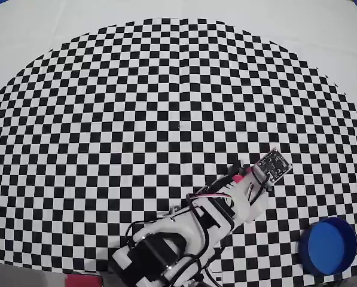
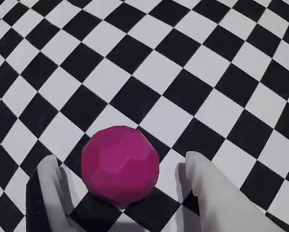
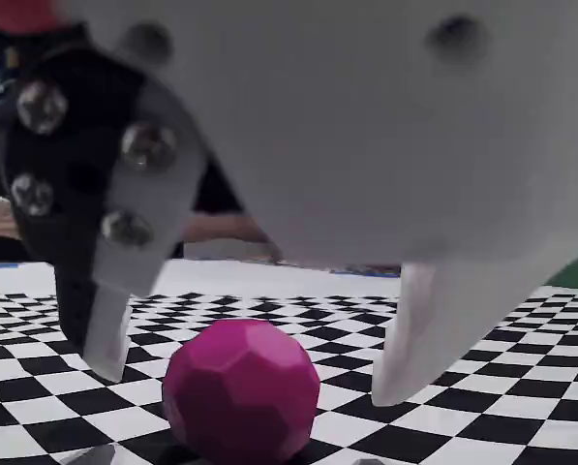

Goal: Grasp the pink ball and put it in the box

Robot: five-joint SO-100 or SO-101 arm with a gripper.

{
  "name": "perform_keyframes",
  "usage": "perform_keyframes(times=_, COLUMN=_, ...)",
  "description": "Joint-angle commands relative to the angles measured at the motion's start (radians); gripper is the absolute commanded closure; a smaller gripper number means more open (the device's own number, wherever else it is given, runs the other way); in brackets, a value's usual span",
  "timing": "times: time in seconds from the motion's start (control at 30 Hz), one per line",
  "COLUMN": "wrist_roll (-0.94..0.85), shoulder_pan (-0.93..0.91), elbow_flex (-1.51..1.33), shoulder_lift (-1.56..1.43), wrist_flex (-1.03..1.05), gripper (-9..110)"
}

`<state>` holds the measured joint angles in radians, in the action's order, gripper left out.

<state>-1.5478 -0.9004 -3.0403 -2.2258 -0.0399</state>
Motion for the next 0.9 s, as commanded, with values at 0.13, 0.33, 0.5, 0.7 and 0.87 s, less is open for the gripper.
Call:
perform_keyframes(times=0.13, wrist_roll=-0.002, shoulder_pan=-0.015, elbow_flex=0.049, shoulder_lift=0.018, wrist_flex=-0.011, gripper=71)
perform_keyframes(times=0.33, wrist_roll=-0.006, shoulder_pan=-0.017, elbow_flex=0.064, shoulder_lift=0.035, wrist_flex=-0.011, gripper=71)
perform_keyframes(times=0.5, wrist_roll=-0.008, shoulder_pan=-0.018, elbow_flex=0.089, shoulder_lift=0.064, wrist_flex=-0.011, gripper=71)
perform_keyframes(times=0.7, wrist_roll=-0.008, shoulder_pan=-0.018, elbow_flex=0.115, shoulder_lift=0.091, wrist_flex=-0.011, gripper=71)
perform_keyframes(times=0.87, wrist_roll=-0.008, shoulder_pan=-0.018, elbow_flex=0.137, shoulder_lift=0.117, wrist_flex=-0.011, gripper=71)
